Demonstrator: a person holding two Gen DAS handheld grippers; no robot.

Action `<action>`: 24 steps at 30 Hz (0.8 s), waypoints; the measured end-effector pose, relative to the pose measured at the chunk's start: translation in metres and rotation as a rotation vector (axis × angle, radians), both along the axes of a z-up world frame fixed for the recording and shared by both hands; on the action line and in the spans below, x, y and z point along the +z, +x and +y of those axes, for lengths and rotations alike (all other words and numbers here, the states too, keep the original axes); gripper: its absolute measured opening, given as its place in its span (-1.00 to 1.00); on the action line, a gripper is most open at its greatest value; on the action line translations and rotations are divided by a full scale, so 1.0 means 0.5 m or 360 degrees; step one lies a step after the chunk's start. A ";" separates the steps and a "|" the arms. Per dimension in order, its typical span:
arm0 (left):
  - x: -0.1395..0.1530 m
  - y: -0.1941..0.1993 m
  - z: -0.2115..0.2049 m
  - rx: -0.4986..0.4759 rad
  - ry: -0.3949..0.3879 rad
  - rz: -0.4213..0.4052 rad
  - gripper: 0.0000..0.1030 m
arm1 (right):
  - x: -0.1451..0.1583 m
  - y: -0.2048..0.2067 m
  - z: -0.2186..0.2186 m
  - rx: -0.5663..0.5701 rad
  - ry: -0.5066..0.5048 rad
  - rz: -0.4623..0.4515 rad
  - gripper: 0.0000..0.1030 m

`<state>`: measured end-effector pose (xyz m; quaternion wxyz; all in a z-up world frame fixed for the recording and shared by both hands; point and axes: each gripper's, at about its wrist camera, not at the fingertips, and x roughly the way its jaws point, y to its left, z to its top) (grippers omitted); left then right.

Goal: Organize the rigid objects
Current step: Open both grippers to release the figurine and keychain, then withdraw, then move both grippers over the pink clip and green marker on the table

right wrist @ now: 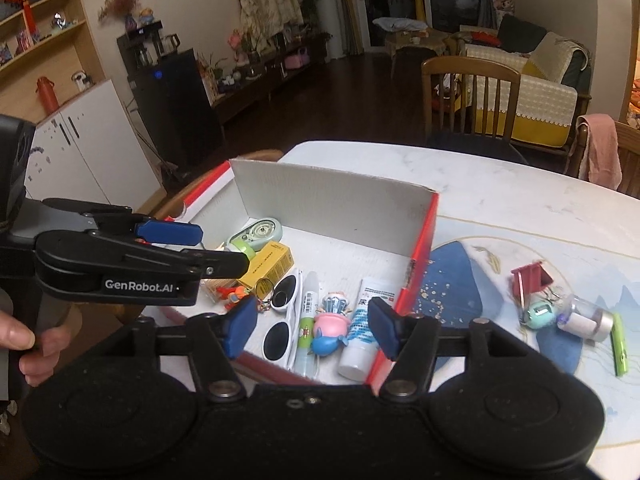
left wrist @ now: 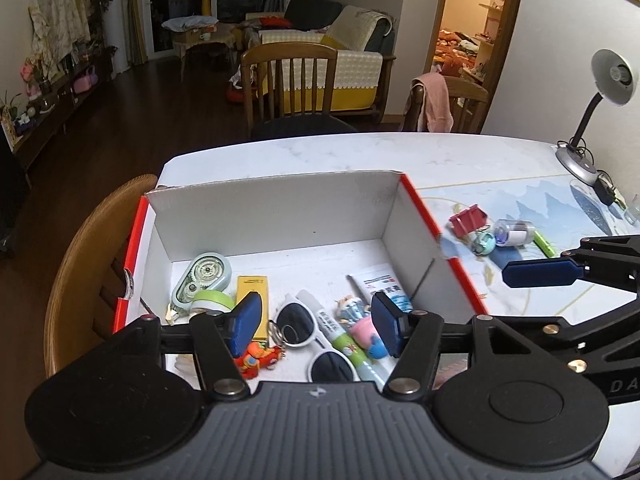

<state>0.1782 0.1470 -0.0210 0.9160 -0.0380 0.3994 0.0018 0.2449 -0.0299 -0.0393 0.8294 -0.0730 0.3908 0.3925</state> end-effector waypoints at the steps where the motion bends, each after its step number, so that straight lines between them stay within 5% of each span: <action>1: 0.003 -0.004 -0.008 -0.0004 0.0000 -0.0006 0.29 | 0.003 -0.004 -0.009 -0.0004 0.0014 0.0000 0.27; 9: 0.017 -0.023 -0.078 -0.0019 -0.0002 -0.0030 0.42 | 0.015 -0.026 -0.095 -0.0045 0.0072 -0.0007 0.65; 12: 0.022 -0.027 -0.111 -0.0032 -0.0003 -0.0051 0.61 | 0.020 -0.032 -0.134 -0.0060 0.0086 -0.0023 0.73; 24: 0.014 -0.002 -0.241 -0.0075 -0.0020 -0.0052 0.64 | 0.014 -0.016 -0.281 -0.0144 0.0113 -0.0036 0.81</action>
